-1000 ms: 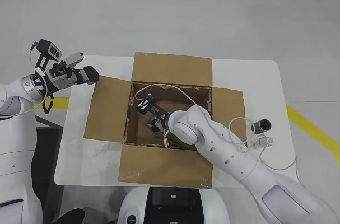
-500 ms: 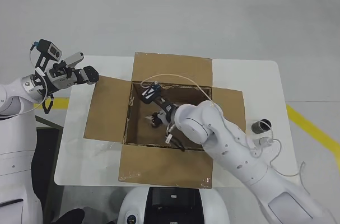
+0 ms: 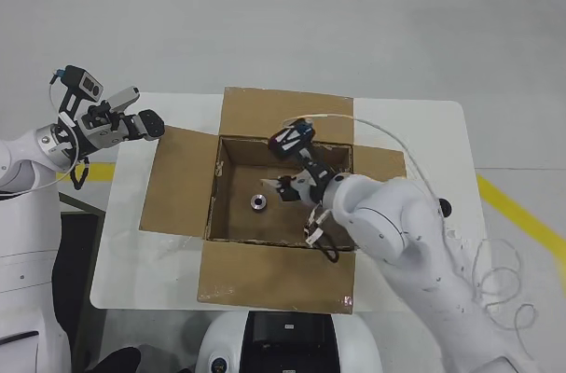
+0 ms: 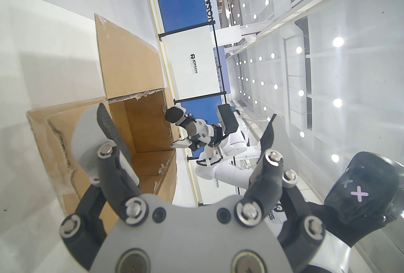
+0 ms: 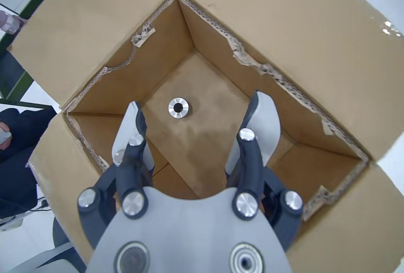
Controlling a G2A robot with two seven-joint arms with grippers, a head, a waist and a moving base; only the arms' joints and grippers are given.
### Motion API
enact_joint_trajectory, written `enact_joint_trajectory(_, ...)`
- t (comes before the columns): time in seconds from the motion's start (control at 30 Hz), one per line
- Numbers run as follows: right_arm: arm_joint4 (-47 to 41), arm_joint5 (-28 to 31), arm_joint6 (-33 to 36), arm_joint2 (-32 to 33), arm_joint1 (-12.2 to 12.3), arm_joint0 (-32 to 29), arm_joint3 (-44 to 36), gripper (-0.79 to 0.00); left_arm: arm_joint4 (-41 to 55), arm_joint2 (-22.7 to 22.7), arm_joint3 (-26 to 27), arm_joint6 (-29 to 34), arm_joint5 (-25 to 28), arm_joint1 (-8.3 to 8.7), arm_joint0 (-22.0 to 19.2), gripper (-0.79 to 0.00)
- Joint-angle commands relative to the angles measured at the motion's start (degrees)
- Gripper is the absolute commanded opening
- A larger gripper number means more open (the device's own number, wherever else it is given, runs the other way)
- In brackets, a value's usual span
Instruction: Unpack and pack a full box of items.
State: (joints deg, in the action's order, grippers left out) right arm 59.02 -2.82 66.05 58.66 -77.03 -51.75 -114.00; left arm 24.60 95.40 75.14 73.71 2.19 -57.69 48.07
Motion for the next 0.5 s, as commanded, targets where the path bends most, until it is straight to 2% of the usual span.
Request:
enact_joint_trajectory(0.0, 1.8, -0.2, 1.1, 2.5, 0.5, -1.8, -2.9, -0.194, 0.0, 0.0, 0.0, 0.0, 0.0, 0.00, 0.0, 0.000)
enact_joint_trajectory(0.1, 4.1, -0.2, 2.9, 6.7, 1.3, -4.8, -7.0, -0.160, 0.0, 0.0, 0.0, 0.0, 0.0, 0.00, 0.0, 0.000)
enact_joint_trajectory(0.37, 7.4, 1.3, 6.8, 19.1, 3.1, -13.6, -16.5, -0.132, 0.0, 0.0, 0.0, 0.0, 0.0, 0.00, 0.0, 0.000)
enact_joint_trajectory(0.47, 8.1, 2.7, 6.8, 23.4, 3.7, -16.9, -19.1, -0.058, 0.0, 0.0, 0.0, 0.0, 0.0, 0.00, 0.0, 0.000)
